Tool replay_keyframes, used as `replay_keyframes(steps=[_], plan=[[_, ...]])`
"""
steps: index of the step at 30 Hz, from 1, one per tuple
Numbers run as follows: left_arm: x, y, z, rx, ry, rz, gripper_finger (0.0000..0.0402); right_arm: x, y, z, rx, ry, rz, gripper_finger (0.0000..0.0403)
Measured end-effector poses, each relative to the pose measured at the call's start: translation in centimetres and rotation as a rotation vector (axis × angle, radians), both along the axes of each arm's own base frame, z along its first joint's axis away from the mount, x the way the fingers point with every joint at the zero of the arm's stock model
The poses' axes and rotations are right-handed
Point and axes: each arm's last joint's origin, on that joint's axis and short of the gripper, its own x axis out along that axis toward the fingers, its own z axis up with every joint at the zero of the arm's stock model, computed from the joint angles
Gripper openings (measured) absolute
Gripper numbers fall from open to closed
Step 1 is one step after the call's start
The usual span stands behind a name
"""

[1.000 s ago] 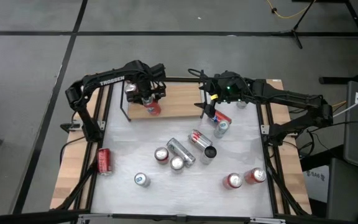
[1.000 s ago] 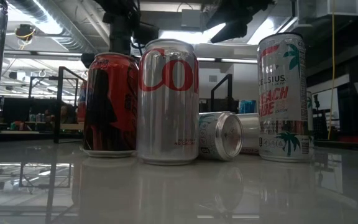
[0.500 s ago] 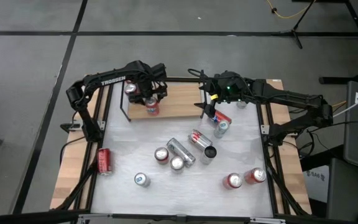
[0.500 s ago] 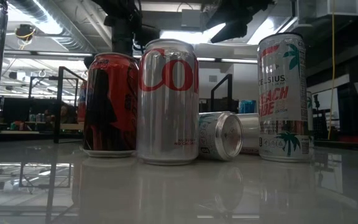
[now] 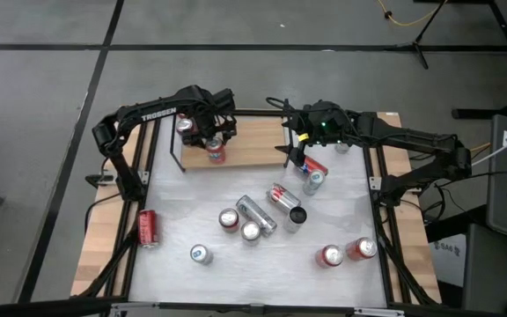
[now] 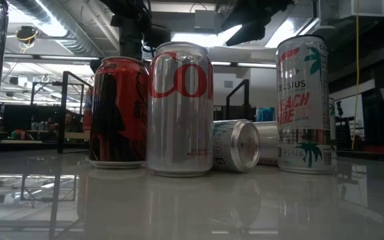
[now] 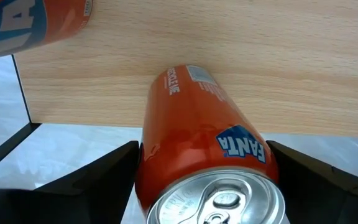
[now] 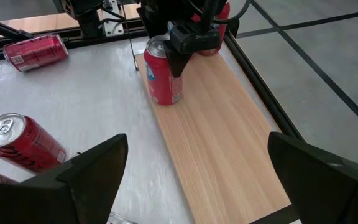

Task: Place canned beverage on shelf
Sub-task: Put the red soda can on the shelf aligned with the other red soda cans

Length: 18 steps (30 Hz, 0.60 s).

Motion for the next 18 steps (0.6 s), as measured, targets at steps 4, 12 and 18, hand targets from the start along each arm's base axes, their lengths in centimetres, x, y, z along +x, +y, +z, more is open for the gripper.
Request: replay_keyframes(steps=[4,12,18], plan=[[0.0,0.0,0.0,-0.001,0.000,0.000,0.0330,0.0,0.0,0.0,0.000,0.000,0.000,0.0379],[0.1,0.3,1.0,0.012,-0.031,-0.003,0.0330,0.0,0.0,0.0,0.000,0.000,0.000,0.0379],[0.3,1.1,3.2,0.082,-0.089,0.003,0.0330,0.0,0.0,0.0,0.000,0.000,0.000,0.0379]])
